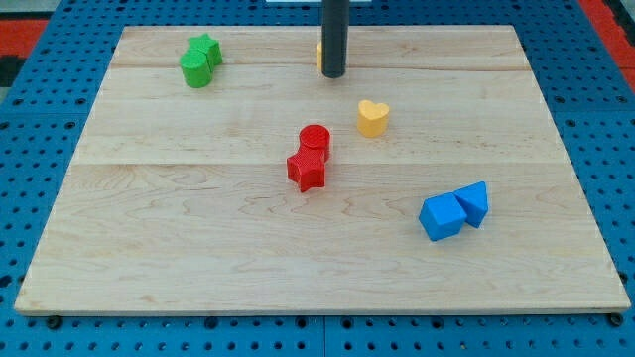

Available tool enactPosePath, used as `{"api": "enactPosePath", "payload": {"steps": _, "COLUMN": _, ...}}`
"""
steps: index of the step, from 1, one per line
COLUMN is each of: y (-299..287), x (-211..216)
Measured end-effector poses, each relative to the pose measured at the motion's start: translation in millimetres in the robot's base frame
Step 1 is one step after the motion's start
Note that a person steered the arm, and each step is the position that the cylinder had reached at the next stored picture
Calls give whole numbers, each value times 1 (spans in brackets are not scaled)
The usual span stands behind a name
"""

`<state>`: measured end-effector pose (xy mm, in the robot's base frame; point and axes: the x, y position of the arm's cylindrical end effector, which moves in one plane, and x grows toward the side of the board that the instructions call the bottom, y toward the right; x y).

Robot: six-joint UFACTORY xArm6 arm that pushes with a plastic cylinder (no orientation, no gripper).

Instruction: Slide the green star along with green circle a bit down

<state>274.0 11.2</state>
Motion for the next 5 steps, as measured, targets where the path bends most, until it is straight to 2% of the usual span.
{"api": "enactPosePath", "payload": {"steps": 1, "y": -36, "x": -1}}
{"api": "enactPosePath", "payload": {"steps": 3, "y": -142, "x": -70}}
{"api": "enactPosePath", "payload": {"steps": 4, "y": -199, "x": -66}}
{"api": "enactPosePath", "payload": {"steps": 5, "y": -178, "x": -20}}
